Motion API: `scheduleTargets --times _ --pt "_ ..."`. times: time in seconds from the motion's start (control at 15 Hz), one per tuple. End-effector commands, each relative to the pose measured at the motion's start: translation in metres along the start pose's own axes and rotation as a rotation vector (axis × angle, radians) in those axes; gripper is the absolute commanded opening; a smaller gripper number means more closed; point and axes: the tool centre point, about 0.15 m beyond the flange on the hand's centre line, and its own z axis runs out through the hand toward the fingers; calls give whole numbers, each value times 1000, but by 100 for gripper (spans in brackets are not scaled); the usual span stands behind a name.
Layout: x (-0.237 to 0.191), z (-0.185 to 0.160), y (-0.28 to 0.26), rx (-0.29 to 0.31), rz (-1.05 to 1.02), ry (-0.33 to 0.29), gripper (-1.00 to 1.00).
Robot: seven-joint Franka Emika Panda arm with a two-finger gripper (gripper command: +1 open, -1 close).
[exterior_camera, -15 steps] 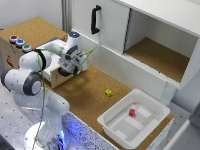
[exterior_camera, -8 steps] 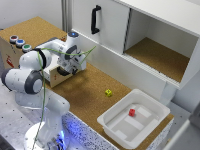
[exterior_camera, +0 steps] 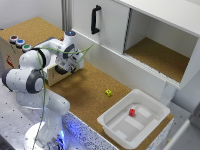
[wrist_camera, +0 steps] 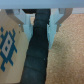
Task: Go close the drawer
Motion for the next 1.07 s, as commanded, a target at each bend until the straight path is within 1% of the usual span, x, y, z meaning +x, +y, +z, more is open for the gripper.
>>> scheduleTargets --times 0.0,0.4,0.67,1.0 --pt "8 25 -50 -12 -49 -61 -100" --pt "4 31 -82 11 -79 -74 -100" --pt "3 35 -108 27 -96 -74 -100" --pt "1 36 -140 31 -130 -66 -100"
